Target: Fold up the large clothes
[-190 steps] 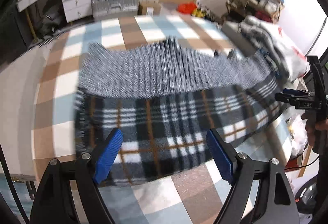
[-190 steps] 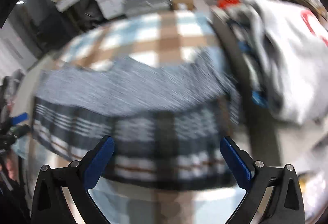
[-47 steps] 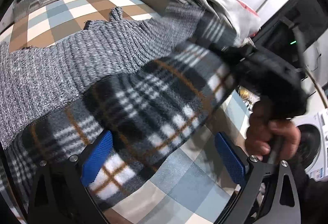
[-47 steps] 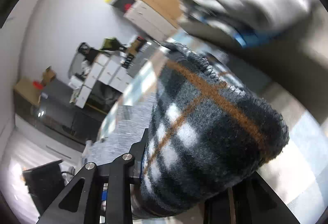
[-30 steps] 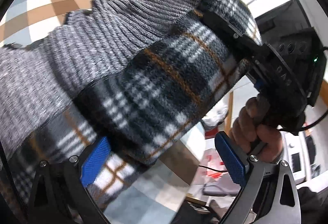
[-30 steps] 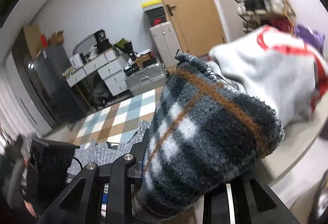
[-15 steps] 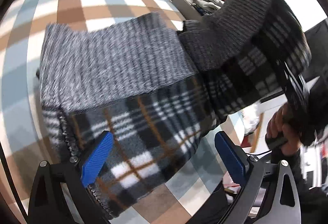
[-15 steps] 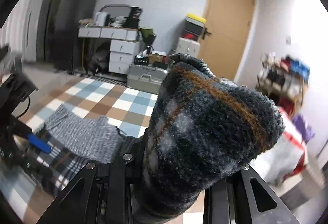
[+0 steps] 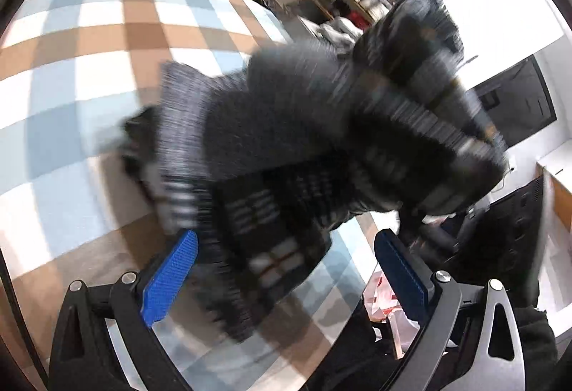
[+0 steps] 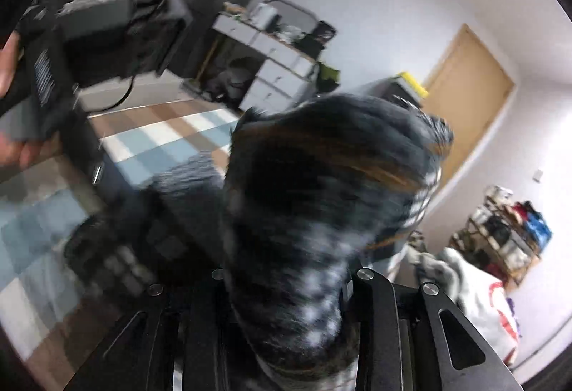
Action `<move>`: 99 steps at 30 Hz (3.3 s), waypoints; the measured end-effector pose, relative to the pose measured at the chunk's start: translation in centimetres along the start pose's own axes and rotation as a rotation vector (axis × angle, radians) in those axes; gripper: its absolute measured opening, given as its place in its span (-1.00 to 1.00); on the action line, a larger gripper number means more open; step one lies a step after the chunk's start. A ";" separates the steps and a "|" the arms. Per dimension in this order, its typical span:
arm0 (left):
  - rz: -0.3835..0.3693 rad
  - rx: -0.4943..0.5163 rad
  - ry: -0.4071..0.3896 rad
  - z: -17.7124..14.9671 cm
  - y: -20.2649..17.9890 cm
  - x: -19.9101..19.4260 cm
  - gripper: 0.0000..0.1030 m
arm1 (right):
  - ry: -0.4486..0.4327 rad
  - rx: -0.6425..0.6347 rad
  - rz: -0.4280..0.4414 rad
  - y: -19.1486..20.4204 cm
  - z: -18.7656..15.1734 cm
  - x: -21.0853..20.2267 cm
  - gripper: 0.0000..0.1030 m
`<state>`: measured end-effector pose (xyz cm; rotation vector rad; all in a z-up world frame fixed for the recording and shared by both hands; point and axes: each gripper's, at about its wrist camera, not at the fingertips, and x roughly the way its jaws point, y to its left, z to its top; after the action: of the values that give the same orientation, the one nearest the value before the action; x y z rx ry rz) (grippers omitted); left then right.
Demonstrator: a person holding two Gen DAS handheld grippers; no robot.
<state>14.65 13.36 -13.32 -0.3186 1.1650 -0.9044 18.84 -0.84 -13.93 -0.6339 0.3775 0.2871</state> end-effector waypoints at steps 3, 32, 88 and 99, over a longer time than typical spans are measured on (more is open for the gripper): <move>0.019 -0.014 -0.042 0.7 0.9 -2.0 0.87 | 0.017 -0.018 0.094 1.8 0.2 0.8 -0.37; -0.083 0.029 0.134 9.8 -0.6 2.4 0.89 | 0.032 0.232 0.661 3.7 -0.2 0.7 0.83; -0.186 -0.179 -0.055 -0.7 -2.8 -0.5 0.89 | 0.397 1.126 1.225 -12.2 -8.4 8.2 1.00; -0.199 -0.273 -0.164 -3.8 2.7 2.1 0.88 | 0.507 0.955 1.018 -13.3 -4.1 6.5 1.00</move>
<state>12.69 14.25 -17.94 -0.7283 1.1176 -0.8735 28.56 -12.67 -12.82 0.5037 1.2274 0.8430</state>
